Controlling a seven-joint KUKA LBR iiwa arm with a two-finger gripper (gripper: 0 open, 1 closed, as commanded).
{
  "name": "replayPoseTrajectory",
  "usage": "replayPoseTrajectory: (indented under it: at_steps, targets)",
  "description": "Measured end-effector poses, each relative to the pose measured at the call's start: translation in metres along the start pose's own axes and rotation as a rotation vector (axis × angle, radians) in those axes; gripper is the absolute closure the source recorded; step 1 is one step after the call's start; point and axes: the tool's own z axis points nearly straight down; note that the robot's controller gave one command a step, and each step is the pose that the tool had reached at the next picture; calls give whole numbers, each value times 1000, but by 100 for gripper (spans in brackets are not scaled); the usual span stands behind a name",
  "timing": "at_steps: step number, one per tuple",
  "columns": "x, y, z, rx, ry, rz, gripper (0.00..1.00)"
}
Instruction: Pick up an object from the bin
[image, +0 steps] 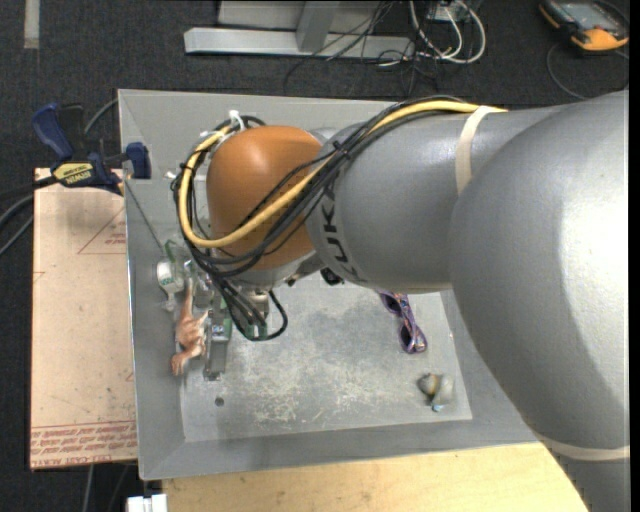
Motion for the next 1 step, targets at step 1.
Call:
replayPoseTrajectory:
  at_steps: [1]
  targets:
    - [-2,-1,-5,-1,-7,5,0]
